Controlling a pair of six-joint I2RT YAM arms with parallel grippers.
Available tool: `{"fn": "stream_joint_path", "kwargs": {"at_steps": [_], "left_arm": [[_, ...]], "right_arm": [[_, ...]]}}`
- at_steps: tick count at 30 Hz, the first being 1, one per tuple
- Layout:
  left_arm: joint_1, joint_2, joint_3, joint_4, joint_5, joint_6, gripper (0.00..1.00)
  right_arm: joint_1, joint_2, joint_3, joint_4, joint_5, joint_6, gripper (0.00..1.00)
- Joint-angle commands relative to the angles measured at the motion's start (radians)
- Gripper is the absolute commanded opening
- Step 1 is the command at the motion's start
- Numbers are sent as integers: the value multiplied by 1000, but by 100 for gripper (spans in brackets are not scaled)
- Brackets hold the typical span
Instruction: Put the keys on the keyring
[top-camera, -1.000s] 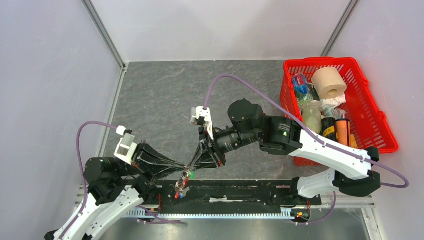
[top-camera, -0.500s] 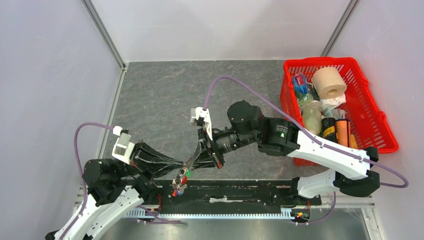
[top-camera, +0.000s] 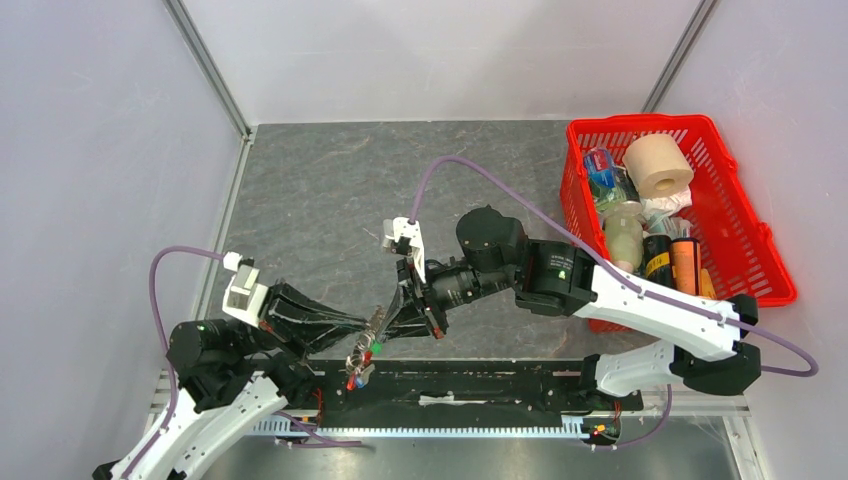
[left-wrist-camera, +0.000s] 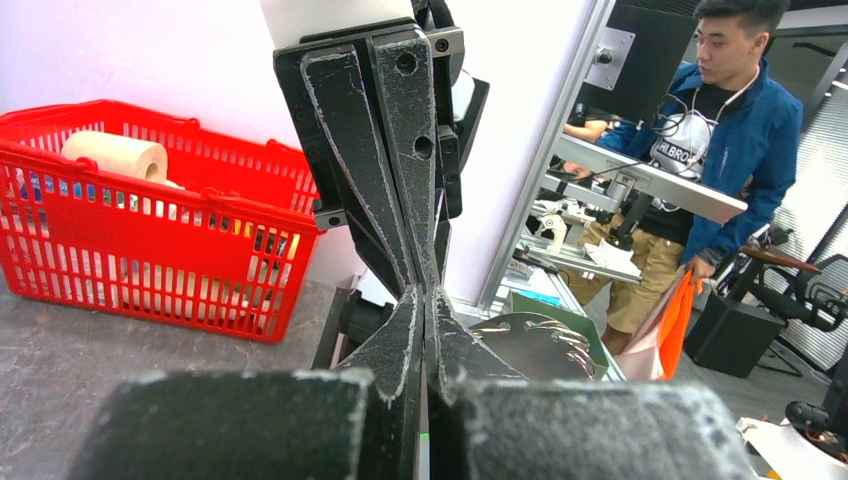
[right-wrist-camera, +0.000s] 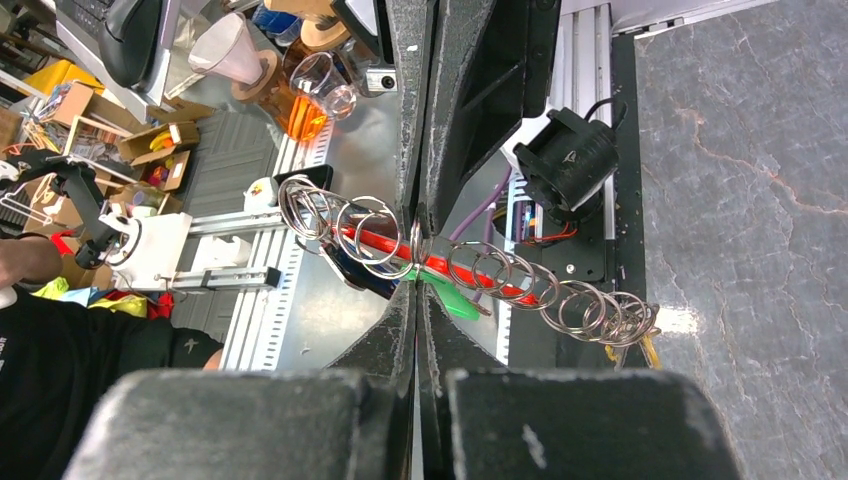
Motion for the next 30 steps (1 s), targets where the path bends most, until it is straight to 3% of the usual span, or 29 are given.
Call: {"fn": "stream_joint_path", "kwargs": {"at_steps": [1,8,13,30], "left_arm": [[-1,-18,6,84,-56,-31,2],[-1,-21,9,84,-68,-30,2],[-1,-25,8,83,-67,-33,2],[-1,-34,5,83,-79,-34,2]], "right_arm": [[9,-40,-14,38,7,7,0],[9,-42,-25,54,16,17,0],[8,-60,-7,51,60,8,23],[9,-52,32,129,138,32,26]]}}
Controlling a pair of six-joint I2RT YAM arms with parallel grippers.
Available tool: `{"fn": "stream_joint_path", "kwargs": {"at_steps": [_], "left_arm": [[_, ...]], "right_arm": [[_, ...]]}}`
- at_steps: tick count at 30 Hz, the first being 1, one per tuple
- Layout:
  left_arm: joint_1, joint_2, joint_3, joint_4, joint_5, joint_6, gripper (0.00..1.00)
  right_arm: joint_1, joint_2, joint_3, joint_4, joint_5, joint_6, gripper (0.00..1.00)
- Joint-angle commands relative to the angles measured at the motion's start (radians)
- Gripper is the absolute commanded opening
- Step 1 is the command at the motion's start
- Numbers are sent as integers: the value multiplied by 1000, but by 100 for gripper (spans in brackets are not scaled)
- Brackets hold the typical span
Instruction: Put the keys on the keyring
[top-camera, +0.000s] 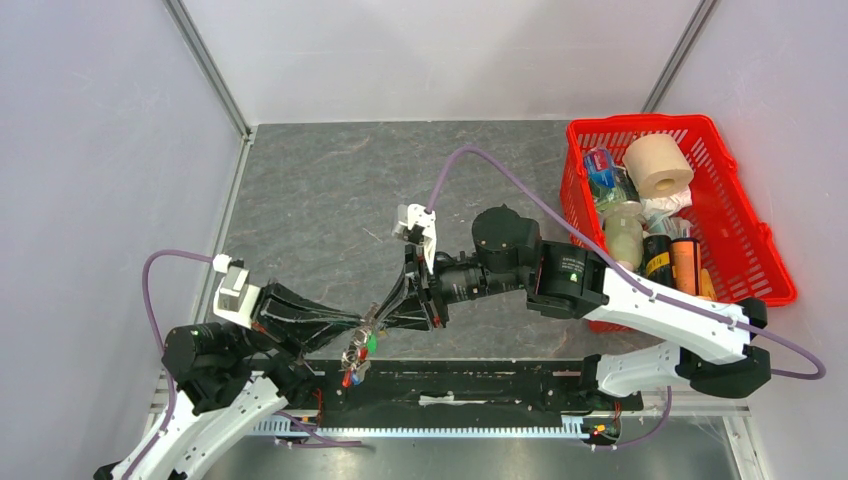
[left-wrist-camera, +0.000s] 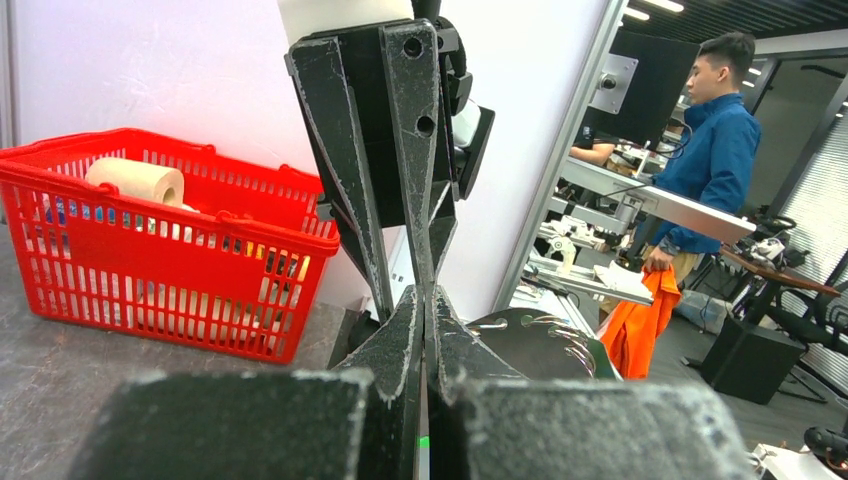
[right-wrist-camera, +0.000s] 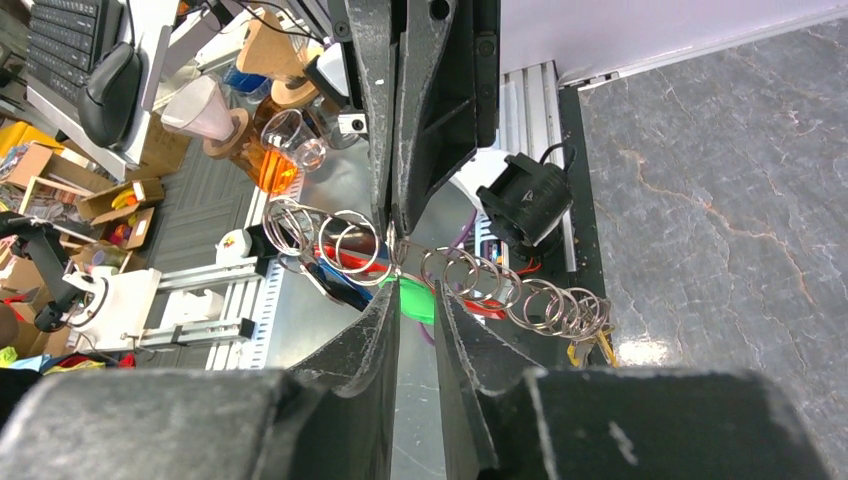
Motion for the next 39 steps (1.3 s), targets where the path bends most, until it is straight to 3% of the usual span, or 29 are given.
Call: {"fn": "stream_joint_path", "kwargs": {"at_steps": [1,39], "left_arm": [[-1,-15,5,61,-34,-30,2],[-1,-41,-8,54,-76,-29,2]], "right_arm": [[4,-10,53,74,13,15,26],[3,39,44,137,-44,54,27]]}}
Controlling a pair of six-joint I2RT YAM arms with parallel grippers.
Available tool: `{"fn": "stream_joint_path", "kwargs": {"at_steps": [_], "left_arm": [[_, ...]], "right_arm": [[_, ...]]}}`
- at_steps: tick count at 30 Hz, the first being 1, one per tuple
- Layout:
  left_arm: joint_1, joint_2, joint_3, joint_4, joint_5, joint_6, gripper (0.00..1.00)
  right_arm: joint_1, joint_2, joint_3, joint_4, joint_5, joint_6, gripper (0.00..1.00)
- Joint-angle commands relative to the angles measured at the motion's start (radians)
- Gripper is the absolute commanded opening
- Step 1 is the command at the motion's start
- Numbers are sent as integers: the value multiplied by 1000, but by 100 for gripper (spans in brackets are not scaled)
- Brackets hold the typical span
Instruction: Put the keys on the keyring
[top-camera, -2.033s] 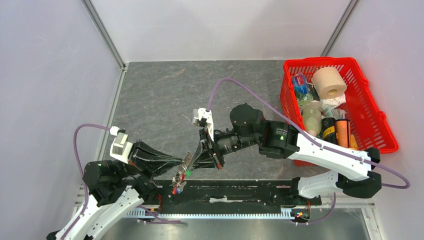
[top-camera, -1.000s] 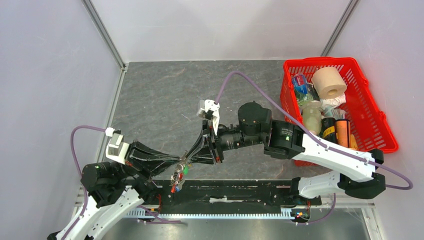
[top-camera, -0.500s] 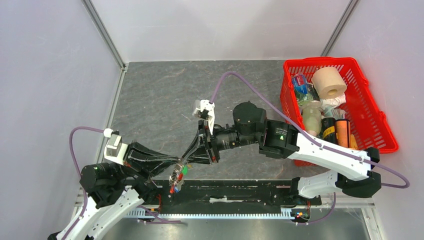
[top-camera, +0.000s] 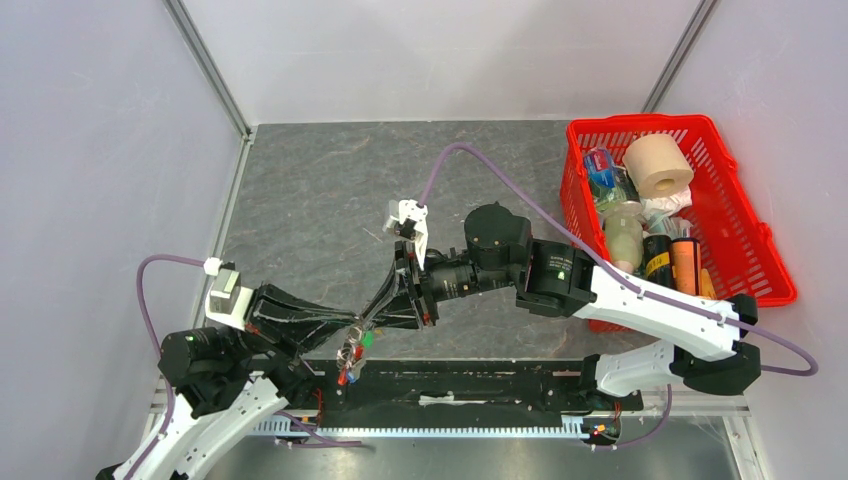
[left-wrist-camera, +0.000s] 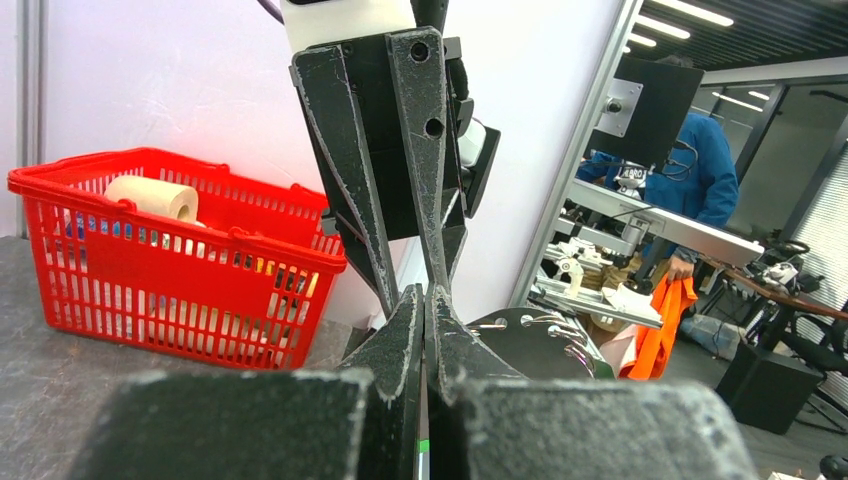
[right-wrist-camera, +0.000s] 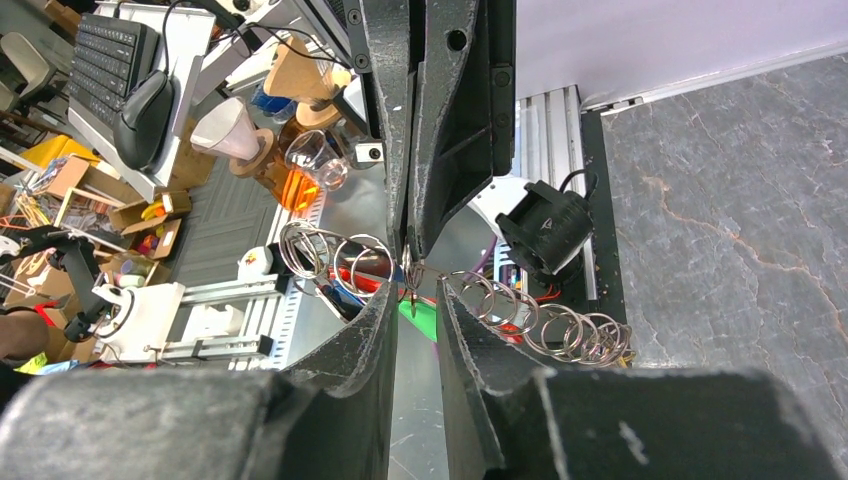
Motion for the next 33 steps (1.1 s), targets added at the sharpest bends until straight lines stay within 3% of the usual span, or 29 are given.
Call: {"fn": "stream_joint_path", "kwargs": {"at_steps": [1,26,30,33], "left_arm": [[-1,-10,0,47,-30,-20,2],[-1,-21,7,31,-58,-15,2],[-1,-23,4,31,-57,-15,2],[-1,-25,2,31,-57,-16,2]], "right_arm": [[4,-1,27,53,-17,10,27],[5,21,29,68,-25,13,23],[6,23,31,71,-23,13,15],[6,23,30,70,-17,10,0]]}}
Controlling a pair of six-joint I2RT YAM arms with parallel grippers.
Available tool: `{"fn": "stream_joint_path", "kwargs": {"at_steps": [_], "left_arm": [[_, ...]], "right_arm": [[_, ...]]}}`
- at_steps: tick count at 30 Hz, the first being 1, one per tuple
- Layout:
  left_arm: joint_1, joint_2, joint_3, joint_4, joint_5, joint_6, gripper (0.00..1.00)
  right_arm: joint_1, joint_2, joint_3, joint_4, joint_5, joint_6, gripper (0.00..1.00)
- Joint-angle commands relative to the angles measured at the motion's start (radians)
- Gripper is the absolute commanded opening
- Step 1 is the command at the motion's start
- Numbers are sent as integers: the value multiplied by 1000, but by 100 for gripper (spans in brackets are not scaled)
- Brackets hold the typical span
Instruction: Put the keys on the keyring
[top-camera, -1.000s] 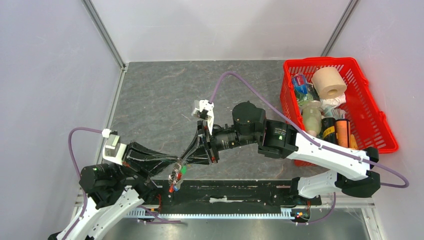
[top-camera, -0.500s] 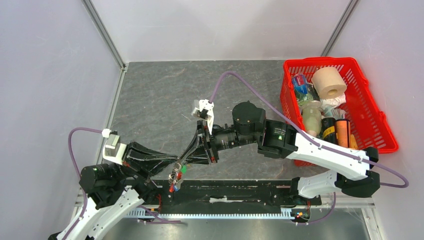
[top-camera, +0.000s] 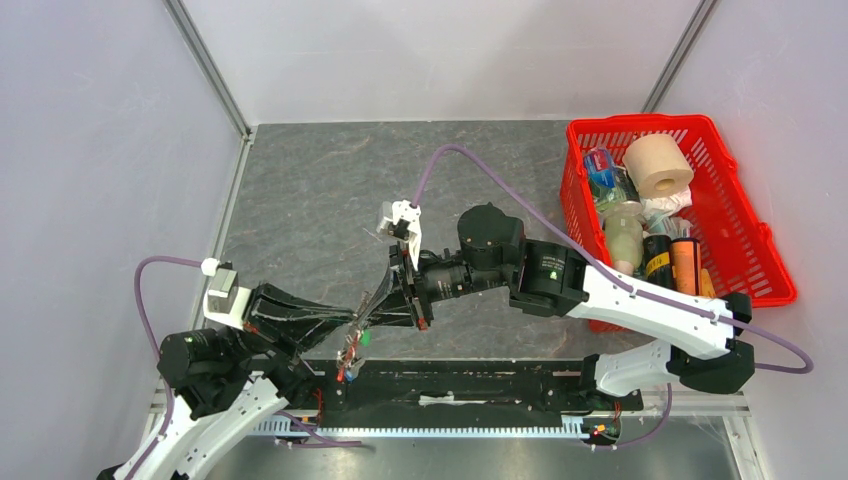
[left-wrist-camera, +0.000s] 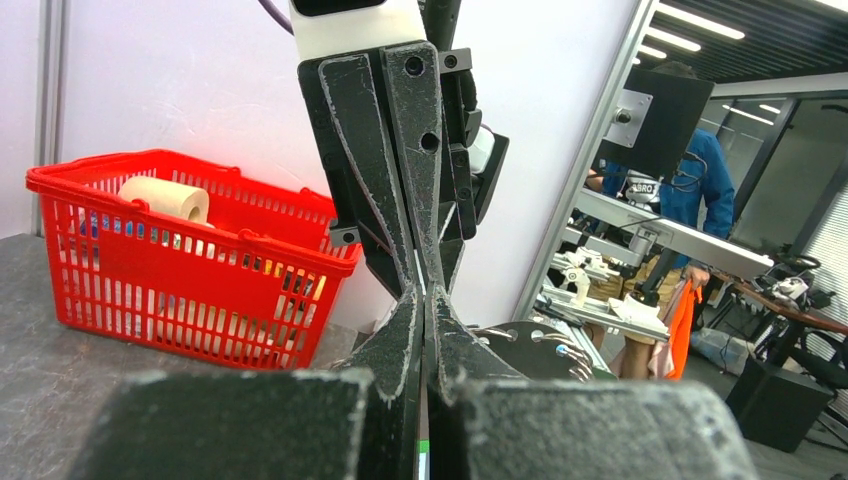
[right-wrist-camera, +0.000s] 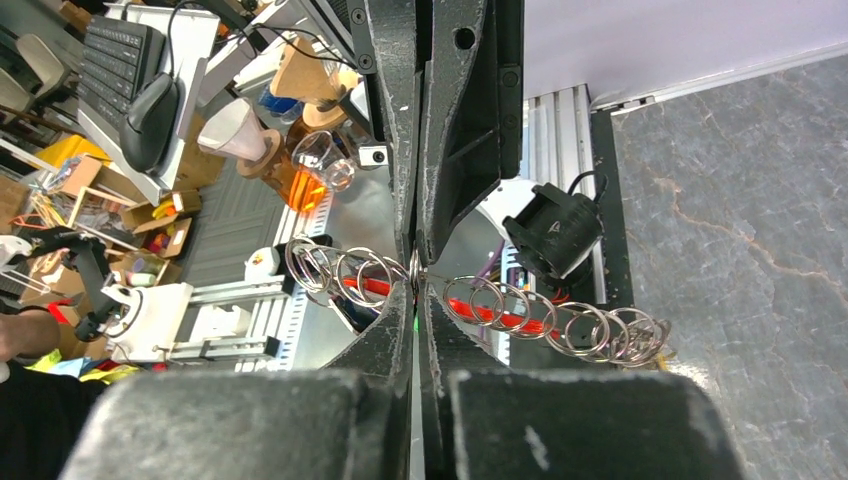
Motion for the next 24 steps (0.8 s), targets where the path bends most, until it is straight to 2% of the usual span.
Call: {"fn": "stream_joint_path", "kwargs": {"at_steps": [1,7,11,20,24], "left_arm": [[-1,-12,2,46,-27,-15,2],[-1,-10,6,37,-11,-22,2],[-1,18,57,-60,48,-20,4],[0,90,157,-302,198,11,33],[-1,144,180,-362,282,10,37]], "right_arm": [[6,-1,30,47,-5,-6,0],[6,-11,39,8,-13,-38,0],[6,-14,74,-94,-46,-87,0],[6,-15,103,-335,-132,-182,0],[6,-1,111,-395,-172,-196,0]]}}
